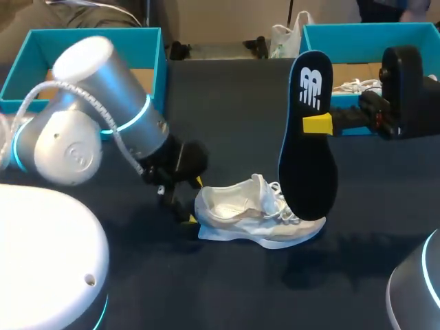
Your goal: Take the shoe out of the shoebox, open the shoe tongue, remove and reinsert the insole, then place the shoe into the shoebox
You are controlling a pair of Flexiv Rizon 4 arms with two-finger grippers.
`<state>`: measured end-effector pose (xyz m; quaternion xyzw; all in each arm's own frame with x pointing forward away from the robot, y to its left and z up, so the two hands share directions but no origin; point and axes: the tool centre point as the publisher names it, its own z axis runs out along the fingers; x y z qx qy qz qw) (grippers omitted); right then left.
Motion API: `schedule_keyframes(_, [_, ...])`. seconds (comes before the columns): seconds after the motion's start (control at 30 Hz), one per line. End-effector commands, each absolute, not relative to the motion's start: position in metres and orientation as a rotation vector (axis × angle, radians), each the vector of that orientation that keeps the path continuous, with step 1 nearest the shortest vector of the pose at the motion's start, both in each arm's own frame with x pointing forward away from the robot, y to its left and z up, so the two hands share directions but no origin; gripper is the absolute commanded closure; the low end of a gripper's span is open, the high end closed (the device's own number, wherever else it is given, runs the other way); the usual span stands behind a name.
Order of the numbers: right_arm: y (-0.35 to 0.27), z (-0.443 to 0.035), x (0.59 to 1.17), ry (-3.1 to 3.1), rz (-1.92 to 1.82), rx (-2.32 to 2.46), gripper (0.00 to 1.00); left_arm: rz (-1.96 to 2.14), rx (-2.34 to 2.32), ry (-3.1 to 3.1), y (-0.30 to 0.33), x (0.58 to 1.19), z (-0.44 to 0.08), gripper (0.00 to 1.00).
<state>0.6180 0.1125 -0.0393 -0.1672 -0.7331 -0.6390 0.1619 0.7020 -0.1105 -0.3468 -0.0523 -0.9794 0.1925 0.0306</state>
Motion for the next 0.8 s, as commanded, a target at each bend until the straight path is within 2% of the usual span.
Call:
schedule_keyframes(0.03, [0.114, -0.040, 0.617, -2.094, -1.822, -0.481, 1.00, 0.337, -0.160, -3.054, -0.119, 0.714, -0.334, 0.00])
schedule_keyframes(0.3, [0.114, -0.040, 0.617, -2.094, -1.822, -0.481, 1.00, 0.160, -0.185, -3.067, -0.114, 0.724, -0.331, 0.00])
schedule_keyframes(0.8, [0.114, -0.040, 0.617, -2.094, -1.822, -0.481, 1.00, 0.173, -0.193, -3.043, -0.117, 0.712, -0.318, 0.00])
